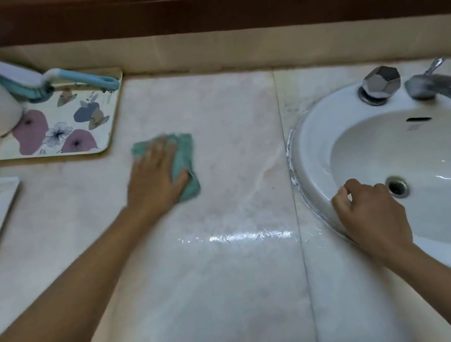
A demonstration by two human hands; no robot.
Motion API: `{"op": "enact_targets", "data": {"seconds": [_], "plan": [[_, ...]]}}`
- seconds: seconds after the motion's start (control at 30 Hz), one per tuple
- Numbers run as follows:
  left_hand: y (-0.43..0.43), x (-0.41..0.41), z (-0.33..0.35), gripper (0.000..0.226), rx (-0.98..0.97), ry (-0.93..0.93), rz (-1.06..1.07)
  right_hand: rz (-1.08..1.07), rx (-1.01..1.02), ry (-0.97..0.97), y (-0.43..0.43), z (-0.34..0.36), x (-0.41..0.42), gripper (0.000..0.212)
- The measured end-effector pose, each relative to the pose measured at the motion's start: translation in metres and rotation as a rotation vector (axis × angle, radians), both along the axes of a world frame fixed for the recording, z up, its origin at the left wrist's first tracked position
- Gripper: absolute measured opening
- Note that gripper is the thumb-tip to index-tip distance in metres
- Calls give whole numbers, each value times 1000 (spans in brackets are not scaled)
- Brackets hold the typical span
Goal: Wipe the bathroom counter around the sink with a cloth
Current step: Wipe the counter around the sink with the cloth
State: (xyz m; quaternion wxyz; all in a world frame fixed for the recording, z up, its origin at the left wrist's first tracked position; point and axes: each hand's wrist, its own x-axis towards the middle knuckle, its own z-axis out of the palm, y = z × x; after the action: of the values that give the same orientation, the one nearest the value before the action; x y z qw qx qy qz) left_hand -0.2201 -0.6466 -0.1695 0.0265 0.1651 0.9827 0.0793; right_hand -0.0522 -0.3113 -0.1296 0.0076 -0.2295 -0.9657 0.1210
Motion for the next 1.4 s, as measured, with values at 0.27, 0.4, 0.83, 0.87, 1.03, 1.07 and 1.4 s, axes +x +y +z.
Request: {"op": "enact_targets", "data": {"seconds": [0.27,0.4,0.83,0.87,1.03,1.07,1.4], "plan": [[101,67,-5,78,74,-49,173,12,31,93,0,-1,1,25],[96,195,3,75,116,-41,-145,170,199,249,-9,1,10,35],[-98,16,0,74,7,-56,435,348,102,-78,-85,3,32,53],[-88,29,-2,71,27,-36,484,405,94,-101,-93,0,35,55],[-62,153,1,73,46,-46,383,525,59,-124,-125,-12,38,51],[-68,177,3,73,37,-59,328,513,56,-113,-128,-13,38,50],[-168,144,-1,68,4,-28,749,524,108,24,-131,-12,31,43]]}}
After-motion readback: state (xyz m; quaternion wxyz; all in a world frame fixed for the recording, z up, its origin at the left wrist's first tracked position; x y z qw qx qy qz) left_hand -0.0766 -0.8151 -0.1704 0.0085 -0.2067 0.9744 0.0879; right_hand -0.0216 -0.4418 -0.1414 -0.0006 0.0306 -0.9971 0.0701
